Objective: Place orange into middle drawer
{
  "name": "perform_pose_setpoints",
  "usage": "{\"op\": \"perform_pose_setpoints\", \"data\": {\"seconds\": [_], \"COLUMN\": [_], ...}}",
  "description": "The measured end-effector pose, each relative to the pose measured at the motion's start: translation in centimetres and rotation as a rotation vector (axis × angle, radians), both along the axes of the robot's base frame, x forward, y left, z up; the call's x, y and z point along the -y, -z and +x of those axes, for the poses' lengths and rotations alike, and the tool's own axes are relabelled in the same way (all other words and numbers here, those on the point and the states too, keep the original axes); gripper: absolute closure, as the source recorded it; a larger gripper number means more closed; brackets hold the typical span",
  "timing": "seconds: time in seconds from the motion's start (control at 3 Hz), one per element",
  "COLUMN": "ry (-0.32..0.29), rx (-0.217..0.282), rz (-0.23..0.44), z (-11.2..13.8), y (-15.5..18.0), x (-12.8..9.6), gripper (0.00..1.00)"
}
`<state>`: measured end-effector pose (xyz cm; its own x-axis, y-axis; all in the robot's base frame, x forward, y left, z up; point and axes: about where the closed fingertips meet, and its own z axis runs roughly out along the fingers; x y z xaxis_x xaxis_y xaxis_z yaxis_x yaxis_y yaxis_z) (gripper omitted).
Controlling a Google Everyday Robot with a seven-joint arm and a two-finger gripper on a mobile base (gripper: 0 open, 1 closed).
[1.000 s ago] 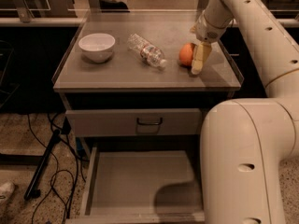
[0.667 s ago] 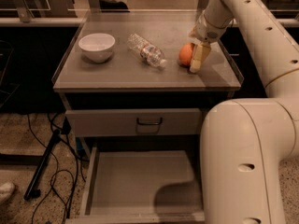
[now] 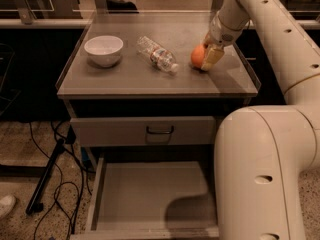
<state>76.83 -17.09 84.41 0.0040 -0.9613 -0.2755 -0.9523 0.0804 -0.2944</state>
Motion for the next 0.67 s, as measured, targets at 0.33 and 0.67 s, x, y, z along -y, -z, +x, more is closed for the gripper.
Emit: {"op": "perform_pose_setpoints", "data": {"seconds": [0.33,0.67], "ry": [0.000,0.000], "rx": [0.000,0.000], "rz": [0.000,0.000], "z": [0.00,0.00], "y": [0.00,0.00], "x": [0.00,0.00], "gripper": [0.88,1.00]}}
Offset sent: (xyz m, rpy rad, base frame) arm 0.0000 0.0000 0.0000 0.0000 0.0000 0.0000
